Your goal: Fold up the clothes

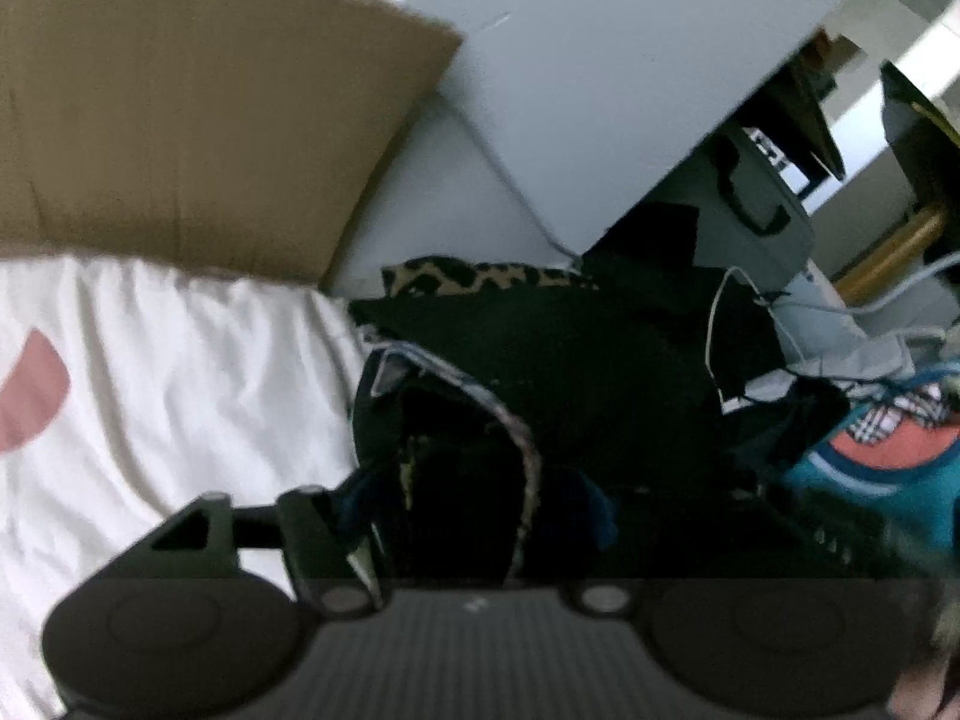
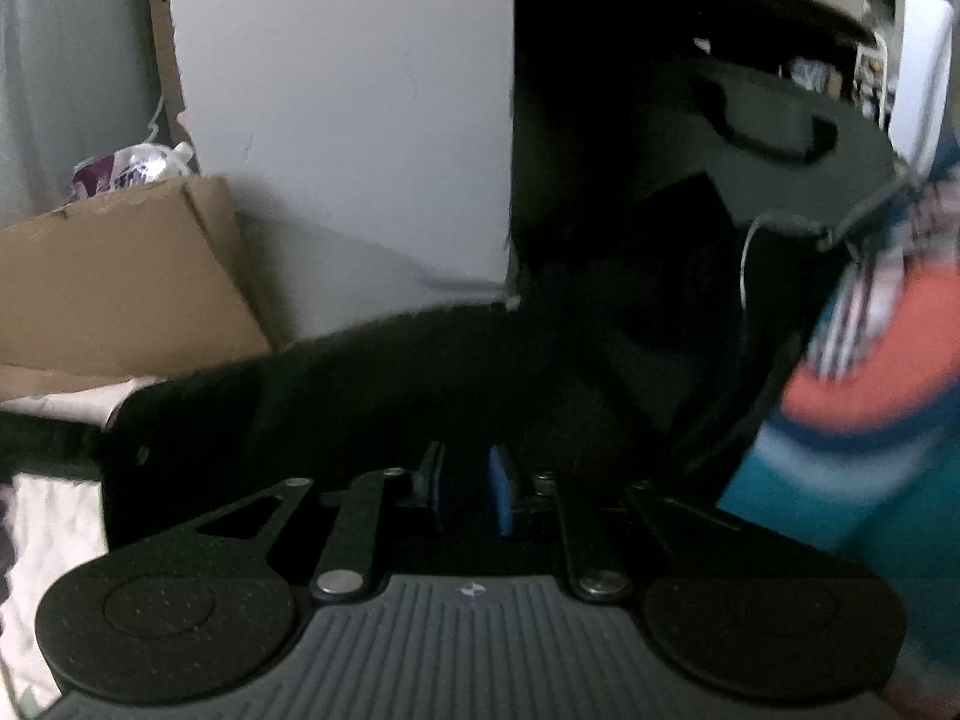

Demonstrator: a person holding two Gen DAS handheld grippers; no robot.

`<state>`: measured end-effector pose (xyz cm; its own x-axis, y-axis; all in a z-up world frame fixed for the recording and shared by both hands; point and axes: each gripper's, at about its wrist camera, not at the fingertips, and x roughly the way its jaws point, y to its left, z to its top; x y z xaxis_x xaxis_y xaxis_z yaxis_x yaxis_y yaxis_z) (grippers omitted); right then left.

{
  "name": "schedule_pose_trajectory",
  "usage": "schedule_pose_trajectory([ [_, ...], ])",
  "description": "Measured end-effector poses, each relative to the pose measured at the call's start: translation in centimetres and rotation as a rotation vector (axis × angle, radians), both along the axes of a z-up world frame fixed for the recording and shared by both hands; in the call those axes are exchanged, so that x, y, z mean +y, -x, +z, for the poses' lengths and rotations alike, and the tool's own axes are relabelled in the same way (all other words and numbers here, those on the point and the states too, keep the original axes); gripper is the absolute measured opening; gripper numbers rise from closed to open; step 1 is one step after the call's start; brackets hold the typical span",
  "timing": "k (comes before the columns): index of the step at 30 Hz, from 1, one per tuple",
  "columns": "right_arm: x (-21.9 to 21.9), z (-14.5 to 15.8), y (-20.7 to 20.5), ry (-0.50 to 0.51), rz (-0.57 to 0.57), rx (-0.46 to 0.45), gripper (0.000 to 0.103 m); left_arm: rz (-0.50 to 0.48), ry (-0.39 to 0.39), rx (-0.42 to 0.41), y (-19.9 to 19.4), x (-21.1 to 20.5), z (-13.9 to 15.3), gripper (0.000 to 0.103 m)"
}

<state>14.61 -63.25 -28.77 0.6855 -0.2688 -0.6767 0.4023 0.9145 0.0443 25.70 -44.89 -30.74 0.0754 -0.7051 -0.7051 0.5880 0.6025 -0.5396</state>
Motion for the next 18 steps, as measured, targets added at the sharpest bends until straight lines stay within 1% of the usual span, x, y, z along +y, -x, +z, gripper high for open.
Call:
schedule_pose_trajectory([
  [3,1.1,-1.4,0.9,-0.04,0.017,0.0,0.022,0.025,0.033,0.056,-1.0,-0.6,-1.0,0.071],
  [6,2.3,-2.1,1.5,-0.062,0.038,-0.007,0.022,0.036,0.056,0.094,-1.8,-1.3,-1.8,0.07],
  [7,2.6,-2.2,1.6,-0.068,0.042,-0.009,0.022,0.036,0.059,0.095,-2.0,-1.6,-2.0,0.07],
  [10,3.5,-2.9,1.3,-0.081,0.05,0.002,0.022,0.037,0.067,0.086,-2.4,-2.0,-2.0,0.065],
  [12,3.9,-3.3,1.0,-0.089,0.053,0.01,0.022,0.037,0.073,0.08,-2.7,-2.2,-2.0,0.055],
  [13,4.1,-3.4,0.8,-0.092,0.052,0.012,0.022,0.049,0.075,0.08,-3.0,-2.2,-2.0,0.052],
  [15,4.3,-3.6,0.6,-0.102,0.048,0.014,0.023,0.078,0.08,0.08,-3.6,-2.0,-2.0,0.039],
  [16,4.3,-3.7,0.5,-0.108,0.045,0.013,0.023,0.092,0.083,0.08,-3.9,-1.9,-2.0,0.038],
  [17,4.4,-3.7,0.5,-0.113,0.042,0.012,0.022,0.107,0.085,0.08,-4.3,-1.9,-2.0,0.033],
  [18,4.5,-3.7,0.5,-0.117,0.039,0.011,0.022,0.121,0.088,0.08,-4.6,-1.8,-2.0,0.025],
])
